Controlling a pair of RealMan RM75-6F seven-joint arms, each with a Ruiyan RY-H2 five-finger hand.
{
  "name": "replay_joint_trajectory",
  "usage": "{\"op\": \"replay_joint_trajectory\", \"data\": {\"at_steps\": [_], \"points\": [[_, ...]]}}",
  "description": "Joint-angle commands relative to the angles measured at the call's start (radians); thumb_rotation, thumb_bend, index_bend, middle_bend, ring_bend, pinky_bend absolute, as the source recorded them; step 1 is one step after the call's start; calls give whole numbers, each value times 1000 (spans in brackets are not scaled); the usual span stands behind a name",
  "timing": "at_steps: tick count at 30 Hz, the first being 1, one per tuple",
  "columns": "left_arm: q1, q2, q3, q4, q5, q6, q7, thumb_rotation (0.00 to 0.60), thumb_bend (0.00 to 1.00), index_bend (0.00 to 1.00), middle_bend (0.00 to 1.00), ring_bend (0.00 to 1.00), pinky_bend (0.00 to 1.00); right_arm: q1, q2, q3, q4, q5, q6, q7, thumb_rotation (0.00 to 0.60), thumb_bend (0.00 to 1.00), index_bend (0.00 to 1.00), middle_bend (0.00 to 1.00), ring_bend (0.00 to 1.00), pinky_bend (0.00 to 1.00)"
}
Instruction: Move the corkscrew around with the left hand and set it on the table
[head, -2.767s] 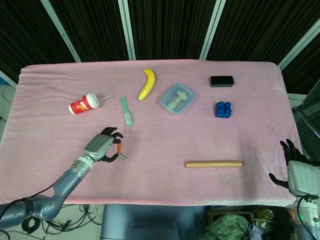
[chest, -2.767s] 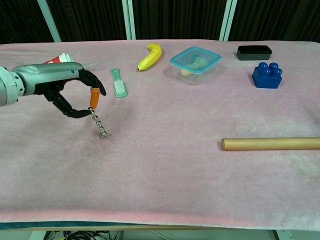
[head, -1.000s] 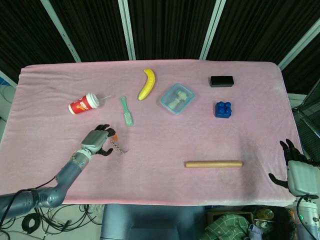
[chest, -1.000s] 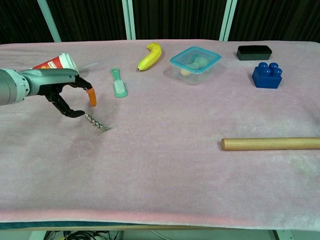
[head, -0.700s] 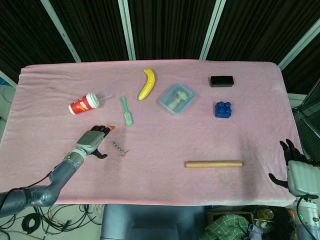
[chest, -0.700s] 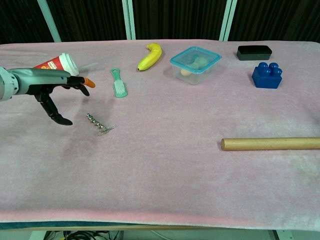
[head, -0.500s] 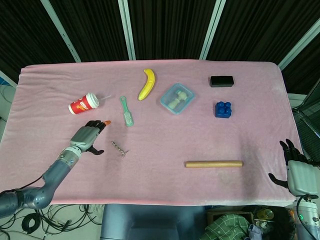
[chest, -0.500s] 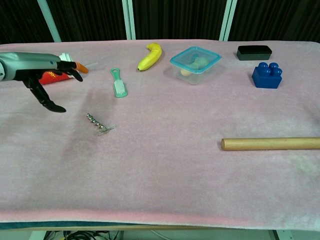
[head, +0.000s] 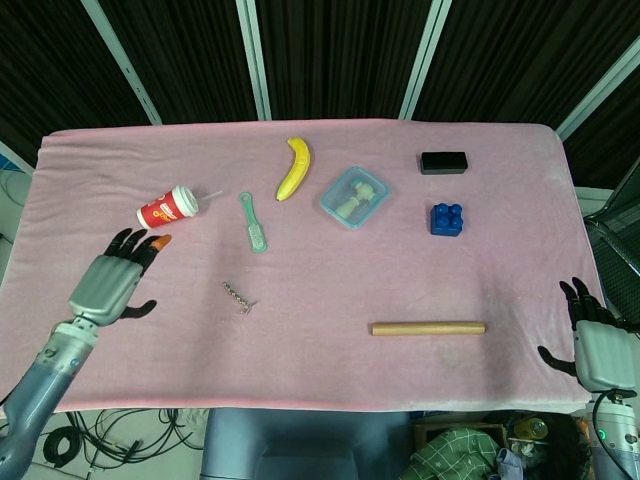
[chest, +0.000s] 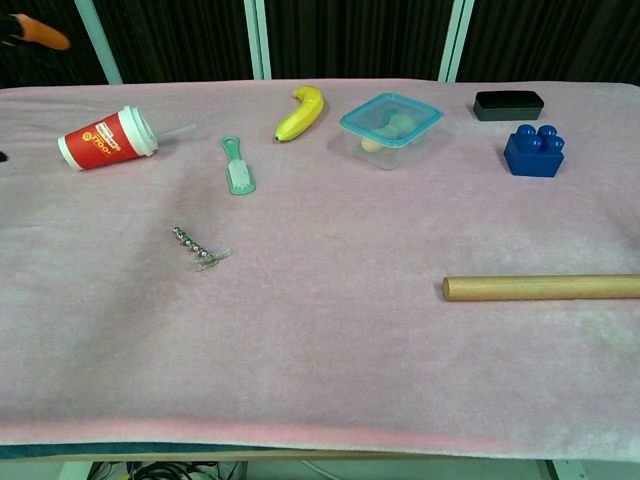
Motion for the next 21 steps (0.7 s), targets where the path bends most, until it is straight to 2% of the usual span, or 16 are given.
{"op": "replay_joint_trajectory", "data": {"at_steps": [1,5,9,14,21], "points": [[118,54,82,-53,96,113,8,600,212,58,105,0,0,0,0,0,-1,-1,2,-2,600,87,0,0,122,206],[221,48,136,-10,185,208,-73,600,212,58,105,0,0,-2,0,0,-2,-4,7,-4,600,88,0,0,122,206],[307,23,159,85,268,311,-186,600,212,61,105,0,0,-2,-1,0,-1,-6,7,-4,600,88,0,0,122,206],[378,-22,153,240,315,402,-336,600,212,65,105,0,0,-1,-2,-2,0,-9,7,-4,600,88,0,0,122,206],[408,-57,113,371,327,437,-478,600,212,65,106,0,0,-2,-3,-3,-2,-11,10,-9,600,87,0,0,122,206]]}}
